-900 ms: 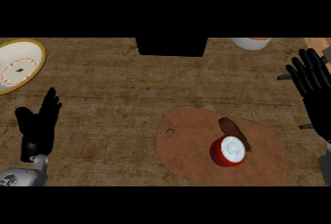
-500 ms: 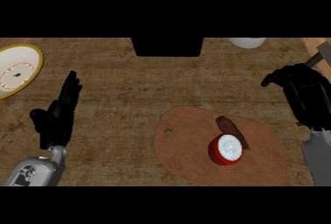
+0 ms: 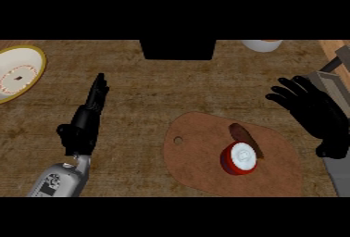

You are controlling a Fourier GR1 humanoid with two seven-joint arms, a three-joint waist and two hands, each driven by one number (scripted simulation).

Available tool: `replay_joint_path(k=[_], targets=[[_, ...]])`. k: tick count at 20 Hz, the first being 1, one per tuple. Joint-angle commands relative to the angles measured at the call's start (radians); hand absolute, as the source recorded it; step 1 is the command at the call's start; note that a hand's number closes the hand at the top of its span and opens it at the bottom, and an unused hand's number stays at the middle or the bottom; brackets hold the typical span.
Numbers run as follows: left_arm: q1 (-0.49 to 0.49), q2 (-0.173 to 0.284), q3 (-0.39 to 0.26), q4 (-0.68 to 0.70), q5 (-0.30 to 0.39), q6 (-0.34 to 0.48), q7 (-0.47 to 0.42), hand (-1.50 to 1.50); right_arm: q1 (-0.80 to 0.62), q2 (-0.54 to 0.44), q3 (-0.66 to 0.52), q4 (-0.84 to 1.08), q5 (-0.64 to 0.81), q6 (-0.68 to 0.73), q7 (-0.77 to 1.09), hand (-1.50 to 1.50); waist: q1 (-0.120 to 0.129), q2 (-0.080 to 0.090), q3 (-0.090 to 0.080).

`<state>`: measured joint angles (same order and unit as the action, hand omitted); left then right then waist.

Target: Pick the can from the cutting board and place it in the tiered basket

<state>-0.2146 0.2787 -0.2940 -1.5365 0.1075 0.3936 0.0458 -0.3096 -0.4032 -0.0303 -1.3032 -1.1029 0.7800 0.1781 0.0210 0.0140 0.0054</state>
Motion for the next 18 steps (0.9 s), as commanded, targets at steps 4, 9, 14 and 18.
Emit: replay_joint_path(k=[4, 9, 14, 18], targets=[[0.018, -0.025, -0.018, -0.004, -0.019, 0.014, -0.012, 0.00, -0.068, -0.256, -0.142, 0.039, 0.111, 0.369, -0.014, -1.50, -0.013, -0.009, -0.002], [0.041, 0.002, 0.004, -0.010, -0.012, 0.004, -0.016, 0.00, -0.163, -0.399, -0.210, -0.178, 0.309, 0.438, -0.007, -1.50, -0.021, -0.023, -0.004], [0.028, -0.027, -0.013, 0.014, -0.025, 0.015, -0.015, 0.00, -0.231, -0.392, -0.238, -0.418, 0.539, 0.417, -0.009, -1.50, -0.023, -0.016, -0.003], [0.025, -0.049, -0.045, -0.019, -0.055, 0.034, 0.012, 0.00, -0.225, -0.323, -0.173, -0.577, 0.704, 0.381, 0.014, -1.50, -0.008, -0.016, -0.003]])
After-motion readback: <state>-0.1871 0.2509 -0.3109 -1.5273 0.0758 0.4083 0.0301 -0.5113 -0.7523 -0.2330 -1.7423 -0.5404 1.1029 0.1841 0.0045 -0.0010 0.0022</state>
